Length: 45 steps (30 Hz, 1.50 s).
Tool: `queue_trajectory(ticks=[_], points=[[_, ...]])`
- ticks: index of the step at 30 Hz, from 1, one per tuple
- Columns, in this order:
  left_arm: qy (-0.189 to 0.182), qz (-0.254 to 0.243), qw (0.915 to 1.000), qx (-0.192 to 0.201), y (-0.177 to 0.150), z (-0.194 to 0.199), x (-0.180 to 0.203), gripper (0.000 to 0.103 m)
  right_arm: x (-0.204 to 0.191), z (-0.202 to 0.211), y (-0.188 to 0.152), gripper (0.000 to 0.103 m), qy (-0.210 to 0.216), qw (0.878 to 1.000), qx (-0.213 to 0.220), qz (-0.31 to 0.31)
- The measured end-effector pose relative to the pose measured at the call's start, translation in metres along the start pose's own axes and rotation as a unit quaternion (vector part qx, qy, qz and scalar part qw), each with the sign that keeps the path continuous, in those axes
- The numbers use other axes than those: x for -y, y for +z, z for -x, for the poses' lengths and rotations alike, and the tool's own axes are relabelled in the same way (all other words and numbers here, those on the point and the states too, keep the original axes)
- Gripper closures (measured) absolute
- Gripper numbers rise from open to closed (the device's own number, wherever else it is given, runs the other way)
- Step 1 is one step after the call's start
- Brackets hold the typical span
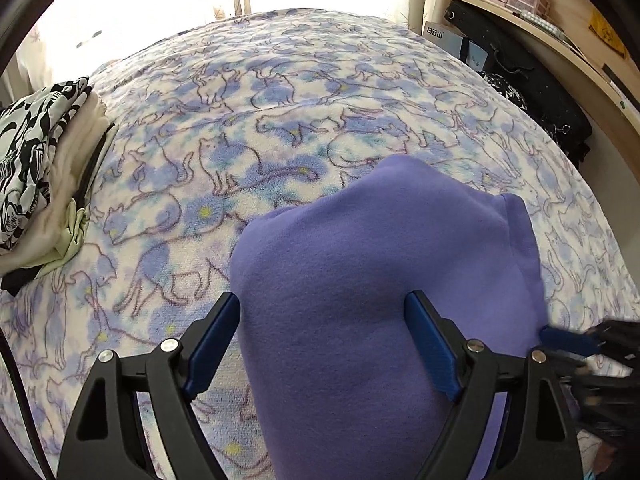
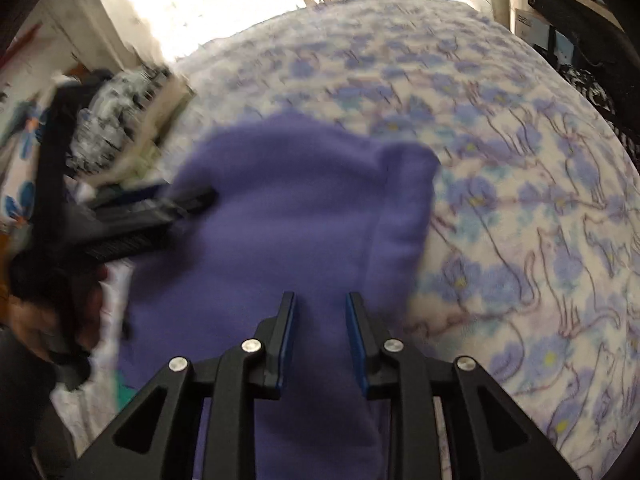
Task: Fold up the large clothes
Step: 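Press and square the folded hoodie bundle with both open tools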
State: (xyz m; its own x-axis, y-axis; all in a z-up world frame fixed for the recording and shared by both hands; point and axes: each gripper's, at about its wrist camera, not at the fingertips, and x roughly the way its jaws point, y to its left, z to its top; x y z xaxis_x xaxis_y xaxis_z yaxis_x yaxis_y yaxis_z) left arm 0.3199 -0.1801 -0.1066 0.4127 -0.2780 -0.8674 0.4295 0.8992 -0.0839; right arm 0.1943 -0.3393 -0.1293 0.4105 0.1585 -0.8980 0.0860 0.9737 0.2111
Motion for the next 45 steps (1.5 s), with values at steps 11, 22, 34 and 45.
queue_trajectory(ticks=[11, 22, 34, 45], points=[[-0.026, 0.028, 0.9989, -0.027, -0.009, 0.024, -0.008, 0.020, 0.000, -0.001, -0.005, 0.087, -0.014, 1.000, 0.001, -0.009], [-0.040, 0.046, 0.9978, -0.026, -0.039, 0.076, -0.033, 0.020, -0.011, 0.015, -0.008, 0.085, -0.033, 0.999, 0.006, -0.011], [-0.011, 0.002, 0.9997, -0.022, -0.068, 0.100, -0.026, 0.020, -0.019, 0.043, -0.020, 0.066, -0.045, 0.999, 0.024, -0.008], [-0.111, 0.076, 0.9871, -0.086, -0.079, 0.071, -0.044, 0.020, -0.014, 0.054, -0.024, 0.038, -0.042, 0.999, 0.026, -0.011]])
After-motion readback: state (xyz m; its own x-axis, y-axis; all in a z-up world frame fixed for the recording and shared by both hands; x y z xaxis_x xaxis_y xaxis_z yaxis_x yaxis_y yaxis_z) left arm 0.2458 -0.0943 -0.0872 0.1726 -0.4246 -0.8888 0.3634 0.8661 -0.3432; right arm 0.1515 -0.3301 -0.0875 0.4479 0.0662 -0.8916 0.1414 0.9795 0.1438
